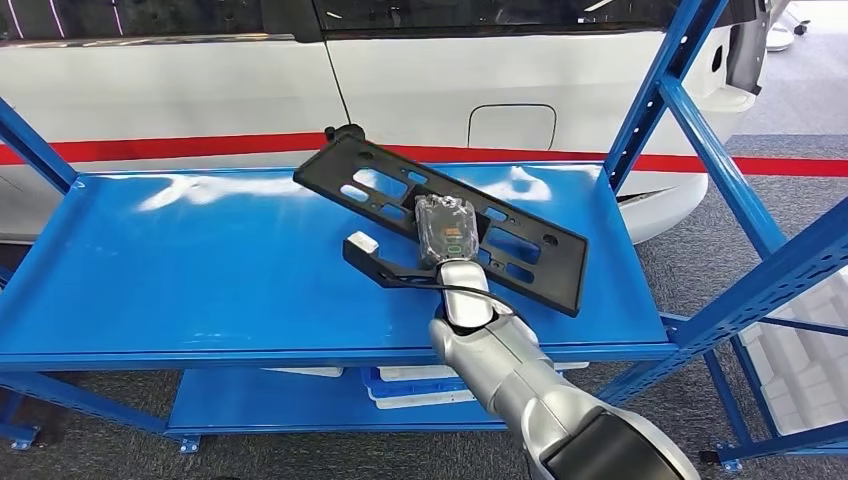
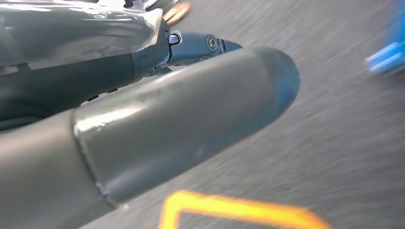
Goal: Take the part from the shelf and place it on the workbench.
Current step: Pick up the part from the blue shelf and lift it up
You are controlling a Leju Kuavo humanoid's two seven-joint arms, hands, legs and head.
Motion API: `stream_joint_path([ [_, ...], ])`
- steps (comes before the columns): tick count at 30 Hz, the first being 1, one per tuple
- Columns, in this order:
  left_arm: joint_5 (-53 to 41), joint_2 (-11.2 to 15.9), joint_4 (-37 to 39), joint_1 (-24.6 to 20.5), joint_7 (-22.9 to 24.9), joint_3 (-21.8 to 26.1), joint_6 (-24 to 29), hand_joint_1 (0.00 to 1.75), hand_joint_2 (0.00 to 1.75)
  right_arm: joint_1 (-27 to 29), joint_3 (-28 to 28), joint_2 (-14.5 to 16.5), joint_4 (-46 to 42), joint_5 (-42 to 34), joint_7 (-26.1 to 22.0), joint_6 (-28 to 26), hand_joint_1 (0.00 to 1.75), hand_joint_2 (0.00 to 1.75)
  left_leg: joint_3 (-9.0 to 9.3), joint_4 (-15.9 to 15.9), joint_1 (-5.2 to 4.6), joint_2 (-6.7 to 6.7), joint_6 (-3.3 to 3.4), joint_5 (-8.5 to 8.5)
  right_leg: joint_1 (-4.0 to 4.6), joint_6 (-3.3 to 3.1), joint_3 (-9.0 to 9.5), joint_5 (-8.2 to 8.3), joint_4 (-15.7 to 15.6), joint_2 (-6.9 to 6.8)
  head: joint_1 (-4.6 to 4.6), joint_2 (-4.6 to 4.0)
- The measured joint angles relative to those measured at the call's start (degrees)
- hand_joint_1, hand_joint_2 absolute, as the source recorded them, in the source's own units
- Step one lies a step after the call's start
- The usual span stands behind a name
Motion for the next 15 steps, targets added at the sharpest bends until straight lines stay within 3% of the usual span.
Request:
stream_joint_path([
  [4, 1.41, -0.03, 0.0, -0.41, -6.35, 1.82, 1.52, 0.0, 0.0, 2.6, -8.4, 0.27, -15.41, -0.13, -9.19, 7.67, 1.75, 1.75, -0.01, 0.0, 0.0, -0.04, 0.0, 0.0, 0.0, 0.0, -0.02, 0.0, 0.0, -0.02, -0.01, 0.0],
  [8, 1.31, -1.0, 0.01, -0.4, -9.49, 2.68, 1.38, 0.0, 1.75, 4.37, -14.77, 0.84, -32.81, -6.05, -15.18, 16.15, 1.75, 1.75, -0.08, 0.01, 0.0, -0.1, 0.0, 0.01, 0.01, 0.0, -0.08, 0.0, 0.01, -0.08, -0.01, 0.0],
  [15, 0.34, -2.33, 0.0, -0.72, -14.33, 3.26, 0.48, 0.0, 1.75, 4.37, -20.39, -0.01, -54.35, -17.11, -17.97, 21.35, 1.75, 1.75, -0.07, 0.0, -0.14, -0.04, 0.03, -0.02, -0.07, 0.0, -0.08, -0.01, -0.02, -0.04, 0.0, 0.0],
])
